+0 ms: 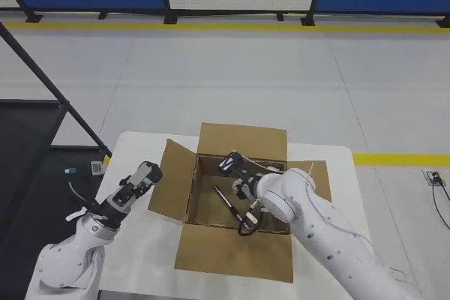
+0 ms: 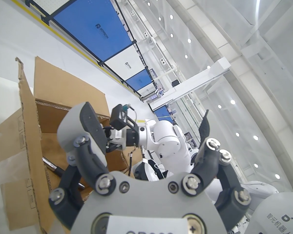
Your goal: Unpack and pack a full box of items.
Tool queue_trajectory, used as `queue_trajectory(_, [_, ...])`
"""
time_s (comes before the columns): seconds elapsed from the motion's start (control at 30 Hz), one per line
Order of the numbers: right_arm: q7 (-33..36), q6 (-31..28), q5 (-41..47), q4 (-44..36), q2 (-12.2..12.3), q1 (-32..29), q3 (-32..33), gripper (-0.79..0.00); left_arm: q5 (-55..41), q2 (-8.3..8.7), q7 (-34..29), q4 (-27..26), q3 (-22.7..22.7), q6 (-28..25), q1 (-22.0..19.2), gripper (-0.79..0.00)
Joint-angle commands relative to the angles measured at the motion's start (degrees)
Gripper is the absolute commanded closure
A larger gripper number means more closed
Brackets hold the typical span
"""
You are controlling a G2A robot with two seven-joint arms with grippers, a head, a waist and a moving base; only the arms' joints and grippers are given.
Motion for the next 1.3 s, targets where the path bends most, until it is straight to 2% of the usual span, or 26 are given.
queue_trajectory(0.0, [2.16,0.41,-2.94,-9.71,1.55,-4.93,4.81,0.000,0.02,0.07,-0.17,0.11,0.59,0.06,-0.32,-0.785])
queue_trajectory(0.1, [4.17,2.01,-7.12,-18.64,3.10,-10.50,10.61,0.000,0.04,0.16,-0.31,0.21,1.39,0.15,-0.69,-0.785])
queue_trajectory(0.2, [4.78,4.64,-10.72,-24.07,4.10,-14.90,16.14,0.000,0.11,0.23,-0.41,0.23,1.95,0.12,-0.86,-0.785])
queue_trajectory(0.43, [3.67,9.00,-13.85,-27.33,5.41,-22.18,27.20,0.000,0.11,0.23,-0.41,0.23,1.95,0.12,-0.86,-0.785])
queue_trajectory(0.63, [3.30,9.31,-13.07,-24.03,5.79,-24.74,31.44,0.000,0.11,0.23,-0.41,0.23,1.95,0.12,-0.86,-0.785])
queue_trajectory(0.77, [2.84,8.40,-12.05,-20.23,5.84,-24.98,31.88,0.000,0.11,0.23,-0.41,0.23,1.95,0.12,-0.86,-0.785])
queue_trajectory(1.03, [-1.78,10.91,-10.86,-8.68,5.33,-21.98,30.12,0.000,0.11,0.23,-0.41,0.23,1.95,0.12,-0.86,-0.785])
queue_trajectory(1.27, [-7.21,14.32,-11.35,-0.24,5.25,-19.86,31.68,0.000,0.11,0.23,-0.41,0.23,1.95,0.12,-0.86,-0.785])
